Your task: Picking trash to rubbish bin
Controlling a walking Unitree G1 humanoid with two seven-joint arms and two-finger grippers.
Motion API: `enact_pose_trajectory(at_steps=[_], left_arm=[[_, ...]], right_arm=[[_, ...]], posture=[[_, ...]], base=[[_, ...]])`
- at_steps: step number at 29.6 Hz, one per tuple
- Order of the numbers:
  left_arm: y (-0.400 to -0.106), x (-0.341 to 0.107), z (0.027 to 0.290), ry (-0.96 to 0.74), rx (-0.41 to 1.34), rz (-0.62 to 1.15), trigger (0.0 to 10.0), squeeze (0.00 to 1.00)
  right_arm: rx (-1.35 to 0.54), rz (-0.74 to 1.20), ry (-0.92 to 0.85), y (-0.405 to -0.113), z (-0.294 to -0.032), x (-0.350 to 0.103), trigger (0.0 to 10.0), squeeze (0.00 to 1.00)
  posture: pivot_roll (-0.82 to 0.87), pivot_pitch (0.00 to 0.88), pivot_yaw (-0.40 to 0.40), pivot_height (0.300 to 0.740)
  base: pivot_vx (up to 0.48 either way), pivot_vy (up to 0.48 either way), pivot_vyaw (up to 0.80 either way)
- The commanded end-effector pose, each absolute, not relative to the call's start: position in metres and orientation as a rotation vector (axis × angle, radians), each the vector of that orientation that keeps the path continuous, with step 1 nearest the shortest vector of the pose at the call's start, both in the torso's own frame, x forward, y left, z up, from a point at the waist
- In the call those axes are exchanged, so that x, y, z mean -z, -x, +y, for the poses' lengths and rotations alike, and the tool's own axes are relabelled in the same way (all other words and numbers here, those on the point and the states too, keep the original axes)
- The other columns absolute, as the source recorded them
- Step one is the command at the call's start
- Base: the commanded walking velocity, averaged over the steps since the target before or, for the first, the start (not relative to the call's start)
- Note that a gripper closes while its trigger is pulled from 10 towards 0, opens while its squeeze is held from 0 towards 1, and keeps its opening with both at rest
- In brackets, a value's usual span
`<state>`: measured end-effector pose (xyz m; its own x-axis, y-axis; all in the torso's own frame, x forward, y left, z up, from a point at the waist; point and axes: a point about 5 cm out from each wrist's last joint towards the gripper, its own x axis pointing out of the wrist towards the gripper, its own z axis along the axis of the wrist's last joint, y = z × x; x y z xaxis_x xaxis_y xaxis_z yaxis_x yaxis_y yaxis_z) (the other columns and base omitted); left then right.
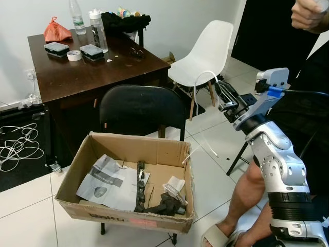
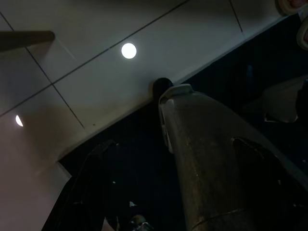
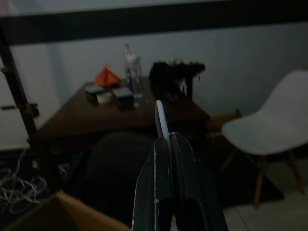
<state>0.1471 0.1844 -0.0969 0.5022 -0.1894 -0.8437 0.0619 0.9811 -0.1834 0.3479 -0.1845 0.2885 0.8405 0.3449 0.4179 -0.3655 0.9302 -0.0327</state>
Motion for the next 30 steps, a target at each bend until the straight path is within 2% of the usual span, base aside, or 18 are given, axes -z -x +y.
enact_pose_trajectory(at_steps=[1, 2, 12, 16, 19, 22, 30], left_arm=[[-0.126, 0.105, 0.186, 0.140, 0.145, 1.116, 10.0, 0.00], [-0.123, 0.105, 0.187, 0.138, 0.144, 1.119, 10.0, 0.00], [-0.119, 0.106, 0.189, 0.136, 0.147, 1.128, 10.0, 0.00], [-0.123, 0.105, 0.186, 0.136, 0.153, 1.124, 10.0, 0.00], [-0.123, 0.105, 0.186, 0.136, 0.153, 1.124, 10.0, 0.00], [-0.124, 0.105, 0.187, 0.137, 0.151, 1.124, 10.0, 0.00], [-0.108, 0.108, 0.198, 0.122, 0.144, 1.153, 10.0, 0.00]], right_arm=[[-0.403, -0.390, -0.042, -0.349, -0.178, -0.275, 10.0, 0.00], [-0.473, -0.427, -0.055, -0.345, -0.169, -0.280, 10.0, 0.00], [-0.738, -0.678, -0.207, -0.314, -0.139, -0.334, 10.0, 0.00], [-0.760, -0.630, -0.183, -0.318, -0.127, -0.321, 10.0, 0.00], [-0.760, -0.630, -0.183, -0.318, -0.127, -0.321, 10.0, 0.00], [-0.719, -0.505, -0.126, -0.332, -0.117, -0.287, 10.0, 0.00], [-0.705, -0.381, -0.139, -0.342, -0.103, -0.251, 10.0, 0.02]], posture=[[-0.18, 0.168, 0.046, 0.740], [-0.18, 0.169, 0.046, 0.740], [-0.18, 0.174, 0.051, 0.740], [-0.18, 0.181, 0.052, 0.740], [-0.18, 0.181, 0.052, 0.740], [-0.17, 0.196, 0.061, 0.740], [-0.16, 0.212, 0.074, 0.740]], base=[[0.000, 0.000, 0.00], [0.000, 0.000, 0.00], [0.000, 0.000, 0.00], [0.000, 0.000, 0.00], [0.000, 0.000, 0.00], [0.000, 0.000, 0.00], [0.000, 0.000, 0.00]])
